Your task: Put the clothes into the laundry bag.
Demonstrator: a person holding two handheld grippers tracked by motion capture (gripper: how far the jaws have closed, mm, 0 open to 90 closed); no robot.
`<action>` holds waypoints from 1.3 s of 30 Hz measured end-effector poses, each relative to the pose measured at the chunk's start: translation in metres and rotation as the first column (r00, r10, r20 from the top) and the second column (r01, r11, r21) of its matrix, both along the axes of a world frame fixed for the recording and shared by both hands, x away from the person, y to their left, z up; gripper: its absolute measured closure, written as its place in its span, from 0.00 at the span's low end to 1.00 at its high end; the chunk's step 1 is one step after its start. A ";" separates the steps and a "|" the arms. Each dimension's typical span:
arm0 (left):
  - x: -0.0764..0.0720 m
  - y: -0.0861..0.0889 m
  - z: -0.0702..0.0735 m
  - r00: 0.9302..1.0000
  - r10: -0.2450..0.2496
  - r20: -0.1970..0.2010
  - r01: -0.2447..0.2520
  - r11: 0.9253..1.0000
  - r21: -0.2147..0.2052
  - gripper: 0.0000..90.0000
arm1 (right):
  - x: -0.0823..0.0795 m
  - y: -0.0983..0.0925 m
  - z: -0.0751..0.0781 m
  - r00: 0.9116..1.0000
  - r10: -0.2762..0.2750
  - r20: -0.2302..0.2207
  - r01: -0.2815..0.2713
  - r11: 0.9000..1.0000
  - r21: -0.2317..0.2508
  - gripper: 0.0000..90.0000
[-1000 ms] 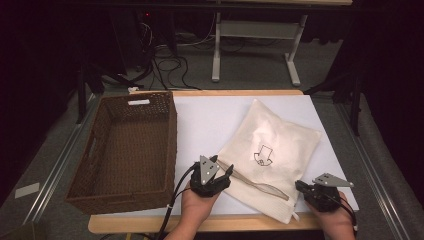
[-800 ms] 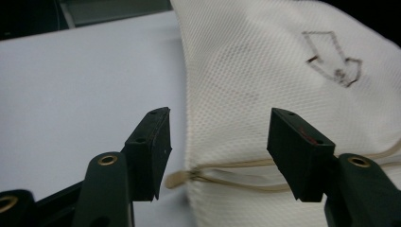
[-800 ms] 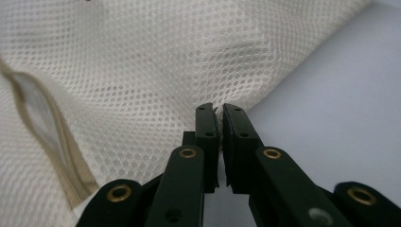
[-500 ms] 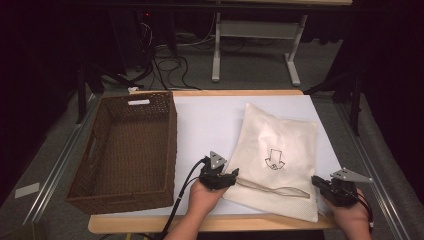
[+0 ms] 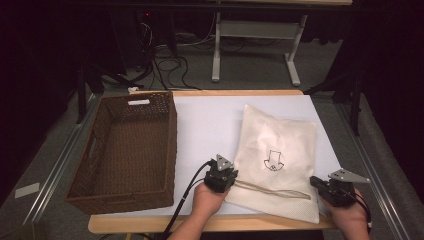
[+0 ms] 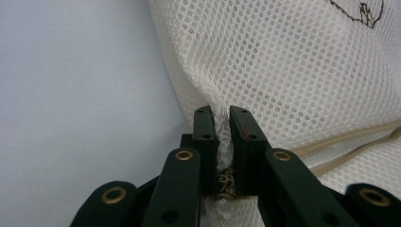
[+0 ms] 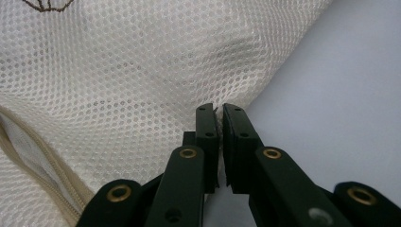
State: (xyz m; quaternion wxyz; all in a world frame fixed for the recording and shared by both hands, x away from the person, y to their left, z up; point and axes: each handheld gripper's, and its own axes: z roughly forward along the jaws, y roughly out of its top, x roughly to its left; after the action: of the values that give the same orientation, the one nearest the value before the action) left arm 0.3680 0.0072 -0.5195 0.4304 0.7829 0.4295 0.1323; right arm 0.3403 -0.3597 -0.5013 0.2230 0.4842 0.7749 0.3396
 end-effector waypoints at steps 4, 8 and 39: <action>-0.003 0.003 0.003 1.000 0.016 0.027 -0.016 1.000 0.006 0.93 | 0.001 0.001 0.000 1.000 0.005 0.001 -0.005 1.000 -0.002 0.96; -0.008 0.007 0.006 0.998 0.028 0.055 -0.028 0.999 0.014 0.94 | 0.005 0.004 0.000 1.000 0.018 -0.003 -0.018 1.000 0.001 0.97; -0.046 0.043 0.005 0.987 0.137 0.088 -0.145 0.984 0.101 0.62 | 0.046 0.044 0.000 0.992 0.125 0.009 -0.125 0.992 0.007 0.95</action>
State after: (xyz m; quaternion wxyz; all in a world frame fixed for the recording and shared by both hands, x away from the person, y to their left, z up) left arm 0.3216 0.0504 -0.5145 0.3944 0.7664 0.4584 0.2167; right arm 0.3866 -0.3160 -0.5008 0.2030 0.4340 0.8015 0.3579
